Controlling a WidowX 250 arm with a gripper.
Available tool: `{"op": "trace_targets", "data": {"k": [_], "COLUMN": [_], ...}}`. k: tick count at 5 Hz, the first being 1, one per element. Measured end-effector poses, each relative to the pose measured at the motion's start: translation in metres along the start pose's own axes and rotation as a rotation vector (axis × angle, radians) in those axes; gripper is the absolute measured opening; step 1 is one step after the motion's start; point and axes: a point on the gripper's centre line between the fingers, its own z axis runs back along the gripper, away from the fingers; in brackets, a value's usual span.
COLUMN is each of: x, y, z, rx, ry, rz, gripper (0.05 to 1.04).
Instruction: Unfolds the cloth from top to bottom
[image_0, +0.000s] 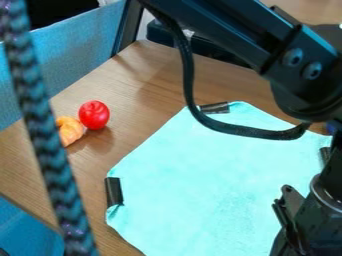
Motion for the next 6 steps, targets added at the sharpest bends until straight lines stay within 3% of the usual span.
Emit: {"op": "trace_targets", "data": {"k": [1,2,3,4,5,6], "x": [-0.001,-0.003,-0.009,-0.012,-0.016,-0.018], "y": [-0.002,-0.008,-0.004,-0.001,0.004,0.023], "z": [-0.001,-0.001,0.006,0.013,0.015,0.031], "rx": [-0.013,-0.074,-0.231,-0.335,-0.368,-0.293], "ry": [0.001,0.006,-0.004,-0.035,-0.037,-0.087], "rz": [-0.011,-0.068,-0.157,-0.213,-0.247,-0.224], "gripper": [0.073,0.221,0.478,0.802,0.998,1.001]}}
